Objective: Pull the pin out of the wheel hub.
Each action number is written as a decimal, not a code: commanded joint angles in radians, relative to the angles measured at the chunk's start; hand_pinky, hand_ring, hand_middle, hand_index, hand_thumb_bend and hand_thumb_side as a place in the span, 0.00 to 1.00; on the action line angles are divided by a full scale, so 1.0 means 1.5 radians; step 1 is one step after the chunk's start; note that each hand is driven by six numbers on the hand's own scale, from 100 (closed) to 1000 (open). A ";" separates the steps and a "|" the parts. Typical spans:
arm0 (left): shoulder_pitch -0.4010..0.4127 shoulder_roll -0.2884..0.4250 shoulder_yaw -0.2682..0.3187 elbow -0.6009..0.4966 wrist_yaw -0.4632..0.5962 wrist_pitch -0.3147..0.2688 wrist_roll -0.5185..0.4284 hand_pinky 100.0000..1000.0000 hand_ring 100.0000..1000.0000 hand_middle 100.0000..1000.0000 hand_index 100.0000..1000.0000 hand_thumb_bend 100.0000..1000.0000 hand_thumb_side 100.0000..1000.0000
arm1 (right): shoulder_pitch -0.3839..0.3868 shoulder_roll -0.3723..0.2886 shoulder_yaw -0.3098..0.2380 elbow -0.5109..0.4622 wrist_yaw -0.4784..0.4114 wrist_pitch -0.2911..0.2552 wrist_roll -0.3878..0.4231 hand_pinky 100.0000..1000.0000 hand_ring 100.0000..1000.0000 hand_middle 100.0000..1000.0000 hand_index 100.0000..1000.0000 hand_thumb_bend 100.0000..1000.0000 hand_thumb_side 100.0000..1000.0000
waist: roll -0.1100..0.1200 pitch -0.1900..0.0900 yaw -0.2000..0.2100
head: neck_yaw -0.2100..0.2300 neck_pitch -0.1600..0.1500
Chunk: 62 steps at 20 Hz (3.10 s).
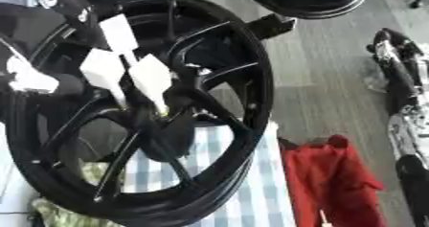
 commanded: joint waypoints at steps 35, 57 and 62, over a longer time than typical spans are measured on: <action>0.001 0.008 0.004 0.024 -0.010 0.003 0.000 0.77 0.70 0.67 0.80 0.28 0.48 | -0.006 -0.024 -0.001 -0.005 0.005 0.002 -0.007 0.94 0.77 0.84 0.79 0.07 0.39 | -0.003 -0.006 -0.003 | 0.000 -0.004; 0.002 0.010 0.011 0.022 -0.024 -0.012 0.000 0.77 0.72 0.71 0.81 0.26 0.44 | -0.007 -0.025 -0.001 -0.005 0.006 0.005 -0.008 0.94 0.77 0.84 0.79 0.07 0.39 | -0.003 -0.005 -0.005 | -0.004 -0.007; 0.006 0.018 0.030 -0.007 -0.010 -0.001 0.000 0.77 0.72 0.70 0.81 0.25 0.44 | -0.006 -0.025 -0.001 -0.005 0.006 0.006 -0.007 0.94 0.77 0.84 0.79 0.06 0.40 | -0.003 -0.004 -0.004 | -0.004 -0.006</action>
